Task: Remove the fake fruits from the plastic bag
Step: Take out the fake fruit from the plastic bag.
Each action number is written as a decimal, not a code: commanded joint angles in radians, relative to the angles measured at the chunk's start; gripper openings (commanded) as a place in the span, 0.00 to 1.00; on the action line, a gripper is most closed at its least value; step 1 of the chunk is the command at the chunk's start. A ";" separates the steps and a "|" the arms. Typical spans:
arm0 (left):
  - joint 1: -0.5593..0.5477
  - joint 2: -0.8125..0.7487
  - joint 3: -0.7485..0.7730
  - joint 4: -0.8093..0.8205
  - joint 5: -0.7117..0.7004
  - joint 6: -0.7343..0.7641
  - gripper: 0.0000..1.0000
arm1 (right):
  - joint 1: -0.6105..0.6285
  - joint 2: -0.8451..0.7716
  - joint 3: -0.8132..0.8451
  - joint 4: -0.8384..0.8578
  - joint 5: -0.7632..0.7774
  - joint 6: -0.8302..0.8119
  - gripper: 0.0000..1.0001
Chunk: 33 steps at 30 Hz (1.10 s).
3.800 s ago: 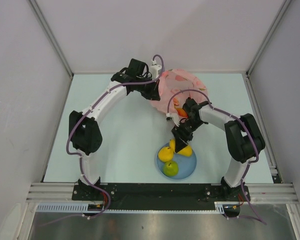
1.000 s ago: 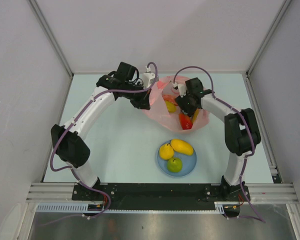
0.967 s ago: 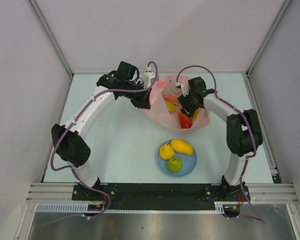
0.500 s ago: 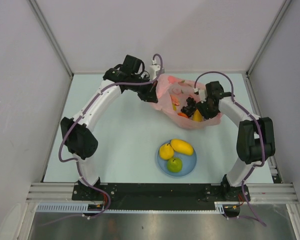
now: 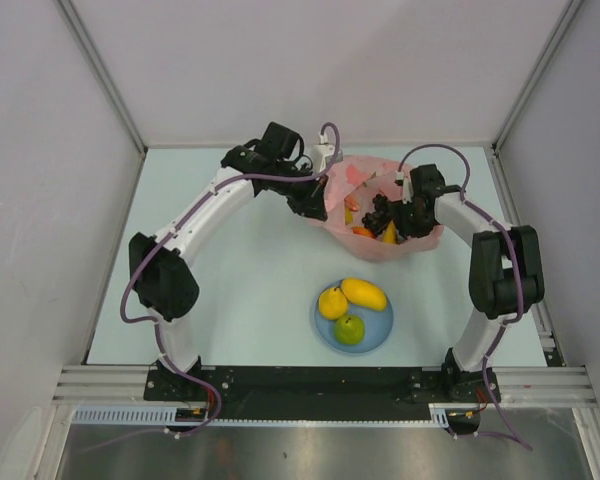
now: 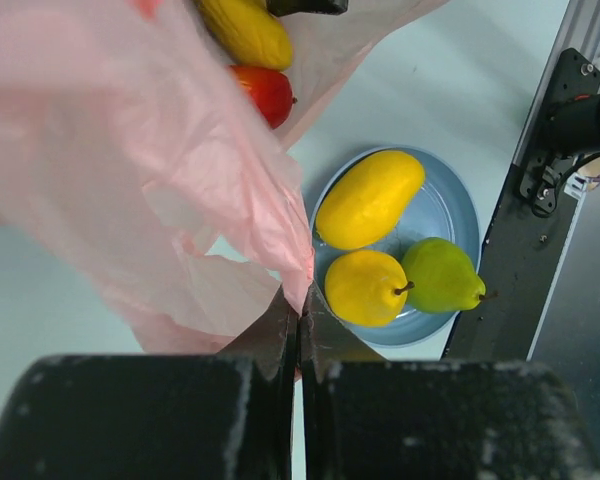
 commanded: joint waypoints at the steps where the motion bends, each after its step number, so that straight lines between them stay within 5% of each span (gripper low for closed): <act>1: 0.005 -0.059 -0.032 0.036 0.014 -0.017 0.01 | -0.013 0.055 0.027 0.031 -0.026 0.123 0.64; 11: 0.003 -0.069 -0.039 0.023 -0.006 -0.006 0.00 | -0.010 0.081 0.181 -0.010 -0.015 0.109 0.64; 20: 0.003 -0.071 -0.048 0.009 -0.042 0.035 0.00 | 0.125 -0.017 0.162 0.019 -0.127 -0.107 0.60; 33: 0.023 -0.123 -0.029 -0.054 -0.007 0.108 0.00 | 0.243 0.133 0.161 0.087 -0.091 -0.152 0.62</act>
